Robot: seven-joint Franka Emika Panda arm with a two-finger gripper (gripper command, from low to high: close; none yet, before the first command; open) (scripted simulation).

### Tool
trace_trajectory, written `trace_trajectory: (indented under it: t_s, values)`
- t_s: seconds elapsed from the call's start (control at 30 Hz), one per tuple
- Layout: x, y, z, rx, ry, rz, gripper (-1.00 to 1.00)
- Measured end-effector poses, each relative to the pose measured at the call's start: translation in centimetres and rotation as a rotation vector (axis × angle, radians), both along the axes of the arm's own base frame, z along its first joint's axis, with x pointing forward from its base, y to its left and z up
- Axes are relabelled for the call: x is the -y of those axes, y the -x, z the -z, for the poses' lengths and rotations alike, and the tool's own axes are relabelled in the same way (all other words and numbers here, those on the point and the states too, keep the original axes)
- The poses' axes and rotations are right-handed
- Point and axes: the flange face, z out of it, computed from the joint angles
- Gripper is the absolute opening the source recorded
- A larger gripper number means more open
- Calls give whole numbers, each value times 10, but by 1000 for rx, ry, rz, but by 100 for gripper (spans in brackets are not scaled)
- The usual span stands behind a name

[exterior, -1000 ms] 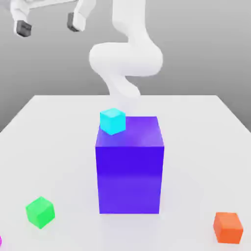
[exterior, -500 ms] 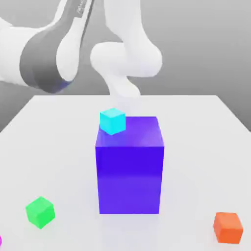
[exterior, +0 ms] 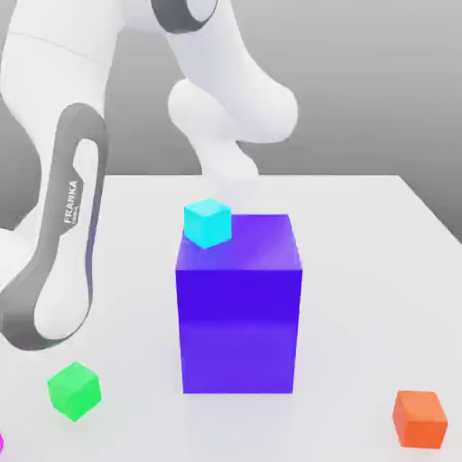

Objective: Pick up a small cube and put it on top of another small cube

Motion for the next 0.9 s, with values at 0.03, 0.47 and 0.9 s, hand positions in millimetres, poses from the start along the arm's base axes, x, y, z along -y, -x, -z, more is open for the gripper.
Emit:
trace_trajectory:
  t_s: [0.03, 0.47, 0.9]
  values:
    - [0, 0, 5, -1, -1, 0, -100]
    - [-57, 51, -99, 18, -30, 238, -100]
    - [-97, 96, -50, 0, -1, 401, 100]
